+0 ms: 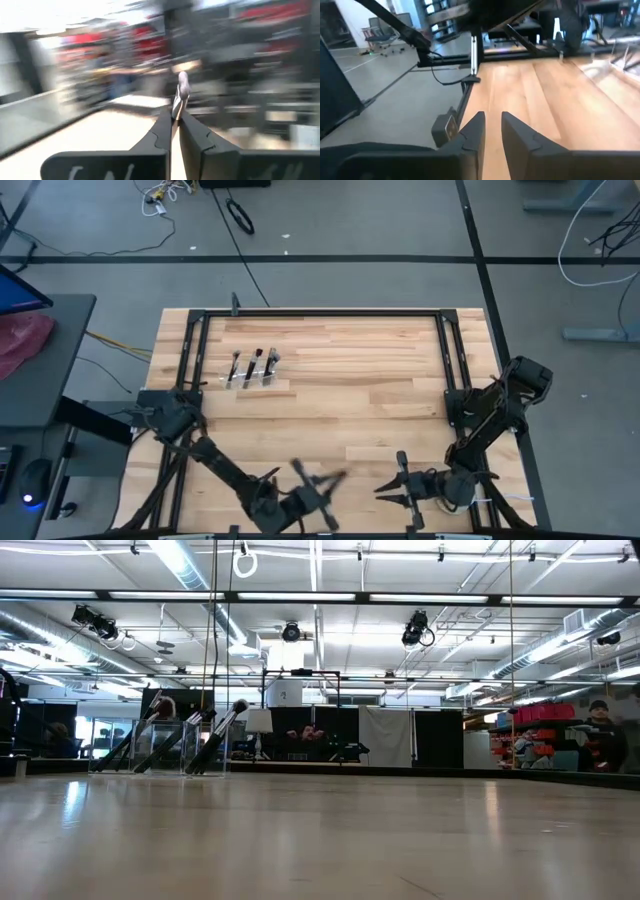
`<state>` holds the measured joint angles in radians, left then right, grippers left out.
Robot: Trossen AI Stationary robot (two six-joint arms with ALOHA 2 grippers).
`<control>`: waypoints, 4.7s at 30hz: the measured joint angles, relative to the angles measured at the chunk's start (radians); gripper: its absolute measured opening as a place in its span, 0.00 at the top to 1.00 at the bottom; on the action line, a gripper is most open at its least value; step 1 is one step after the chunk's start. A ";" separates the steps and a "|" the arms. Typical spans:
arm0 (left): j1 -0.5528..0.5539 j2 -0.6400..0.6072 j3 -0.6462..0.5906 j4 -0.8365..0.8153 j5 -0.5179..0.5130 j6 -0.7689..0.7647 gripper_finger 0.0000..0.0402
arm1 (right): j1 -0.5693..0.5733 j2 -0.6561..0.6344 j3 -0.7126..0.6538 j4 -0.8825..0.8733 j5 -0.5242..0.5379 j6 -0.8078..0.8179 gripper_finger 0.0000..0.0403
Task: Put items in baskets/containers
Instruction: Put the eyeshadow brush into the transparent organizer, then adjust the transparent organizer
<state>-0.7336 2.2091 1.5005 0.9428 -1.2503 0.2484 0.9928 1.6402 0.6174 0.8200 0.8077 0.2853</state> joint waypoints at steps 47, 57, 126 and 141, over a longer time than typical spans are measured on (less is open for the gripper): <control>0.605 -0.800 -0.458 -2.007 0.421 -1.225 0.95 | -0.320 0.002 -0.001 -0.121 0.023 -0.291 0.82; 0.627 -0.826 -0.456 -1.964 0.471 -1.180 0.94 | -0.540 0.002 -0.001 -0.133 -0.081 -0.329 0.82; 0.955 -1.308 -0.760 -1.979 0.698 -1.224 0.52 | -0.595 0.002 -0.001 -0.178 -0.382 -0.192 0.82; 0.879 -1.241 -0.747 -1.468 0.773 -0.908 0.58 | -0.595 0.002 -0.001 -0.179 -0.382 -0.189 0.82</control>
<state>0.1452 0.9677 0.7534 -0.5254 -0.4769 -0.6591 0.3977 1.6424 0.6167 0.6413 0.4257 0.0965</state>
